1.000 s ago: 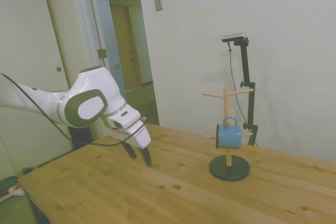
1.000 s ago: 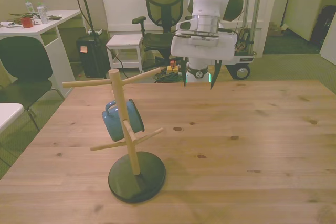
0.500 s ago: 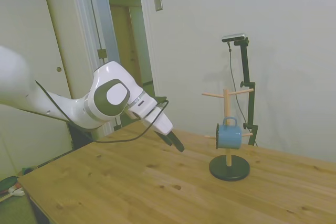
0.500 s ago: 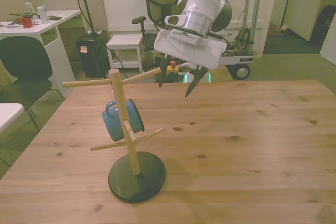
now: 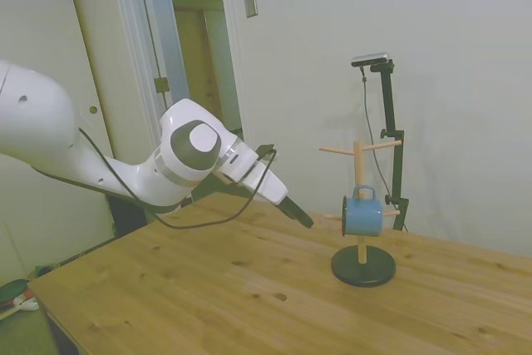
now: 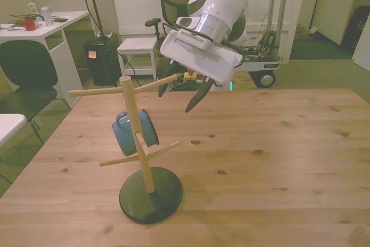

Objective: Unload the mug

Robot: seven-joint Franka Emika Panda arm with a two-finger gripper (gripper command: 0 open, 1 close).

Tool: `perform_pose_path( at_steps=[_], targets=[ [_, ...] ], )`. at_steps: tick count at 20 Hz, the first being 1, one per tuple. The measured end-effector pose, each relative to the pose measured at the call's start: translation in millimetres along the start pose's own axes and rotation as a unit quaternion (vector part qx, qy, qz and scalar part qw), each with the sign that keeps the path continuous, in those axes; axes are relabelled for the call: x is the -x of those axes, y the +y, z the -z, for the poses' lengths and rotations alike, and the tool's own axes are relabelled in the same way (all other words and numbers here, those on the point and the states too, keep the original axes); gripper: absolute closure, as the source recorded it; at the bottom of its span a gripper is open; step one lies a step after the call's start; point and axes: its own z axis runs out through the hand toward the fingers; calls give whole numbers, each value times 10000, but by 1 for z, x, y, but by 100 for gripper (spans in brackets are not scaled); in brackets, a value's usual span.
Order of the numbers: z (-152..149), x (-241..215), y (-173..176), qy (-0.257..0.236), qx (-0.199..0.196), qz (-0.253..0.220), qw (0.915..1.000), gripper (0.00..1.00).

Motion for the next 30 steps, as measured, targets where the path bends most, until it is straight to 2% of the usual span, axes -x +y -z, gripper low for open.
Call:
perform_pose_path(
  at_steps=[9,18,30],
  targets=[
    [-45,-11,-17,390,-33,-450,9982,0],
    [-59,-27,-14,543,27,-699,9961,0],
    [-86,-39,-14,679,152,-805,9943,0]
  ],
)
